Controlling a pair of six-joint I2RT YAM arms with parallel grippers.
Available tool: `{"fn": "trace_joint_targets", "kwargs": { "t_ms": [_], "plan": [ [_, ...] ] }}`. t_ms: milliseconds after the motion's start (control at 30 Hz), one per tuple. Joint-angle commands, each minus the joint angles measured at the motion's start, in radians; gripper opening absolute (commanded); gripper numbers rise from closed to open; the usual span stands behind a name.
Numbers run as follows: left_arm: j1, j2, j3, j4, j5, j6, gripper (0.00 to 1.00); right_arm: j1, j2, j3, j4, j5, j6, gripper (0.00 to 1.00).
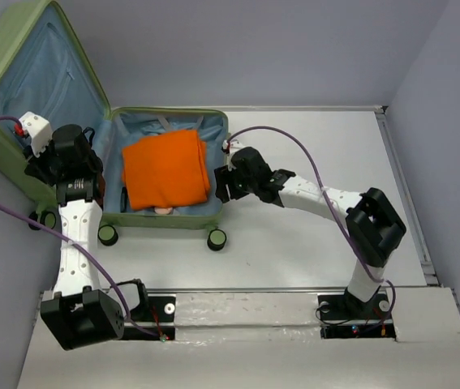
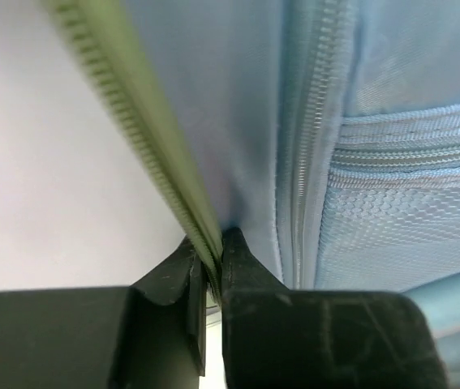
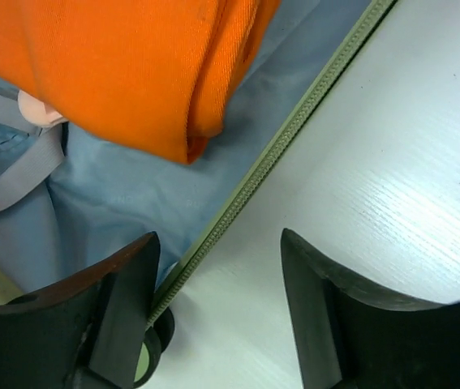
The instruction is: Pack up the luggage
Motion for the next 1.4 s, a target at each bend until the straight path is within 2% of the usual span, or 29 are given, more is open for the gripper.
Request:
{"fn": "trace_joint_targets", "kwargs": {
  "t_ms": [0, 33, 67, 100, 133, 167, 200, 233, 267, 433, 467, 500, 533, 567, 600, 633, 700, 733, 767, 800, 900, 1000, 1100, 1167, 1233, 1267, 1333, 1367],
  "plan": [
    [-0.008, 0.012, 0.015, 0.065, 0.105, -0.058, 0.06, 0.007, 0.046, 0.06, 0.038, 0.081, 0.017, 0.61],
    [-0.013, 0.007, 0.013, 0.065, 0.12, -0.064, 0.06, 0.007, 0.061, 0.069, 0.037, 0.079, 0.022, 0.47],
    [-0.025, -0.001, 0.01, 0.065, 0.131, -0.07, 0.06, 0.007, 0.072, 0.073, 0.037, 0.078, 0.028, 0.38],
    [-0.088, -0.019, -0.005, 0.068, 0.139, -0.066, 0.06, 0.007, 0.083, 0.074, 0.037, 0.078, 0.046, 0.3],
    [-0.134, -0.031, -0.022, 0.09, 0.133, -0.046, 0.06, 0.007, 0.092, 0.073, 0.037, 0.081, 0.054, 0.19],
    [-0.186, -0.065, -0.045, 0.119, 0.122, -0.021, 0.06, 0.007, 0.092, 0.071, 0.038, 0.082, 0.058, 0.14],
    [-0.332, -0.083, -0.095, 0.177, 0.07, 0.038, 0.06, 0.007, 0.092, 0.07, 0.041, 0.082, 0.065, 0.08],
    [-0.4, -0.105, -0.117, 0.199, 0.049, 0.054, 0.06, 0.007, 0.086, 0.068, 0.041, 0.096, 0.066, 0.07],
    [-0.524, -0.148, -0.154, 0.208, 0.024, 0.058, 0.06, 0.007, 0.081, 0.059, 0.046, 0.105, 0.071, 0.07],
    [-0.847, -0.28, -0.237, 0.194, -0.041, 0.052, 0.06, 0.007, 0.046, 0.01, 0.084, 0.121, 0.086, 0.07],
    [-0.899, -0.319, -0.247, 0.187, -0.025, 0.058, 0.06, 0.007, 0.042, 0.002, 0.092, 0.112, 0.095, 0.07],
    [-1.007, -0.335, -0.263, 0.165, 0.004, 0.063, 0.06, 0.007, 0.032, -0.012, 0.101, 0.095, 0.118, 0.07],
    [-1.009, -0.35, -0.267, 0.148, 0.037, 0.071, 0.06, 0.007, 0.023, -0.024, 0.11, 0.081, 0.129, 0.07],
    [-1.116, -0.369, -0.272, 0.133, 0.145, 0.089, 0.06, -0.002, 0.015, -0.038, 0.128, 0.085, 0.137, 0.07],
    [-1.163, -0.364, -0.254, 0.075, 0.174, 0.085, 0.16, -0.002, -0.003, -0.051, 0.135, 0.094, 0.147, 0.07],
    [-1.259, -0.336, -0.231, 0.021, 0.183, 0.054, 0.24, -0.018, -0.011, -0.079, 0.138, 0.107, 0.155, 0.07],
    [-1.35, -0.299, -0.162, -0.066, 0.218, 0.016, 0.56, -0.041, -0.027, -0.116, 0.15, 0.105, 0.173, 0.07],
    [-1.396, -0.257, -0.137, -0.095, 0.222, 0.0, 0.78, -0.073, -0.053, -0.163, 0.153, 0.093, 0.183, 0.07],
    [-1.442, -0.242, -0.111, -0.118, 0.225, -0.001, 0.91, -0.091, -0.066, -0.189, 0.171, 0.084, 0.19, 0.07],
    [-1.537, -0.229, -0.073, -0.141, 0.234, -0.033, 0.99, -0.107, -0.081, -0.211, 0.203, 0.076, 0.195, 0.07],
    [-1.669, -0.199, -0.001, -0.155, 0.292, -0.046, 0.99, -0.139, -0.13, -0.274, 0.211, 0.078, 0.174, 0.07],
    [-1.691, -0.228, 0.029, -0.11, 0.34, -0.049, 0.99, -0.176, -0.19, -0.331, 0.21, 0.09, 0.161, 0.07],
    [-1.676, -0.277, 0.042, -0.022, 0.227, -0.043, 0.99, -0.244, -0.282, -0.41, 0.205, 0.07, 0.167, 0.07],
    [-1.549, -0.278, 0.065, -0.043, 0.193, -0.079, 0.99, -0.286, -0.333, -0.449, 0.201, 0.061, 0.164, 0.07],
    [-1.39, -0.277, 0.099, -0.083, 0.281, -0.119, 0.99, -0.347, -0.405, -0.487, 0.181, 0.058, 0.152, 0.07],
    [-1.222, -0.269, 0.107, -0.089, 0.317, -0.16, 0.99, -0.369, -0.425, -0.492, 0.173, 0.062, 0.149, 0.07],
    [-1.069, -0.256, 0.122, -0.076, 0.442, -0.179, 0.99, -0.433, -0.471, -0.5, 0.137, 0.07, 0.146, 0.07],
    [-0.936, -0.219, 0.131, -0.074, 0.506, -0.204, 0.99, -0.455, -0.481, -0.501, 0.129, 0.072, 0.147, 0.1]
  ]
}}
